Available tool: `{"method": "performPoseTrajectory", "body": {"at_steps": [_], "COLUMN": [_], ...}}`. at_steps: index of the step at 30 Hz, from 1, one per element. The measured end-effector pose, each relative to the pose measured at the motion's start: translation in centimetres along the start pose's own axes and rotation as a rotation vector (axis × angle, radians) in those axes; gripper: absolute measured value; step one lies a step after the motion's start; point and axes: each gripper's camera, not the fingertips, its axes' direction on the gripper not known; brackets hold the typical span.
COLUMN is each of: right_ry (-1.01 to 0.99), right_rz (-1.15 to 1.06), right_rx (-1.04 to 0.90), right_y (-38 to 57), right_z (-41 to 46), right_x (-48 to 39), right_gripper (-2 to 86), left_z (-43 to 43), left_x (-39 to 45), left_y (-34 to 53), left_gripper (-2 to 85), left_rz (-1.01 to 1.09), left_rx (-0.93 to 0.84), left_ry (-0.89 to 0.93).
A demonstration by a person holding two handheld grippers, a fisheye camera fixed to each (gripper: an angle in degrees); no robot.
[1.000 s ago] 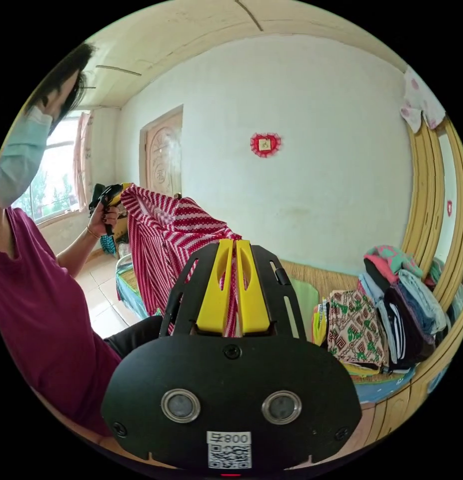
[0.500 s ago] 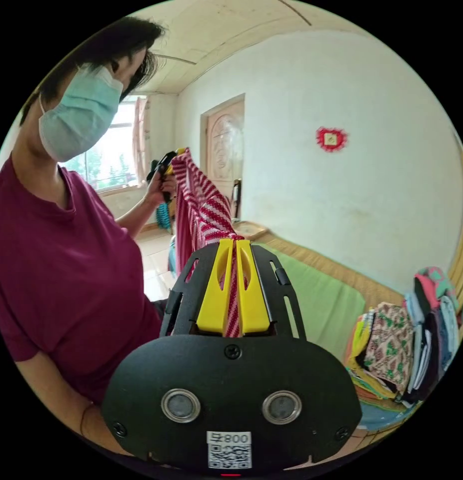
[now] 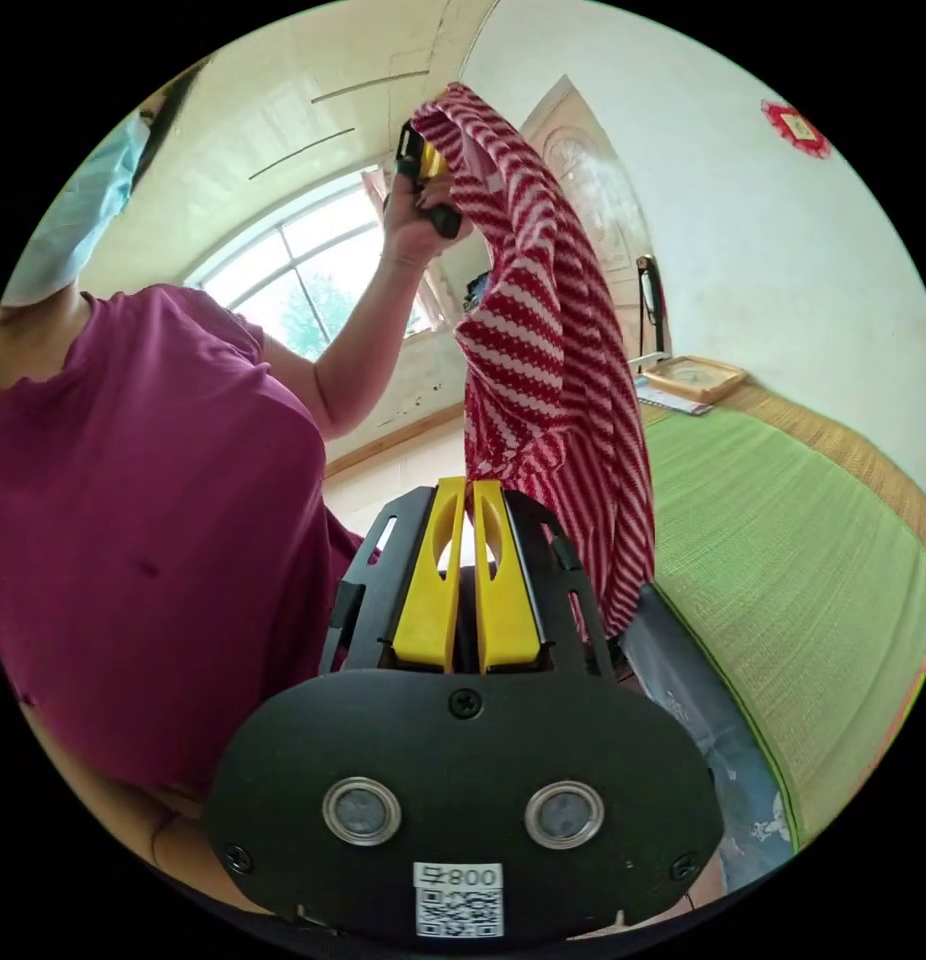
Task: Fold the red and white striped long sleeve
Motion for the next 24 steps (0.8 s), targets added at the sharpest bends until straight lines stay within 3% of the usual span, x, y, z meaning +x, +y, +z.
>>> {"method": "performPoseTrajectory", "body": {"at_steps": [16,24], "right_ry": [0.181,0.048], "right_rz": [0.12,0.166], "right_rx": [0.149,0.264], "right_y": [1.1,2.2], "right_z": [-4.5,-8.2], "right_x": [9.0,15.0], "right_gripper": [8.1,8.5], "left_z": [2.0,3.6], "left_x": [2.4,4.5], "left_y": [0.6,1.8], "left_gripper": [0.2,0.2], "left_rz": [-0.021,-0.01], "left_rx": [-0.03,-0.076], "left_ry": [0.097,0.11]}}
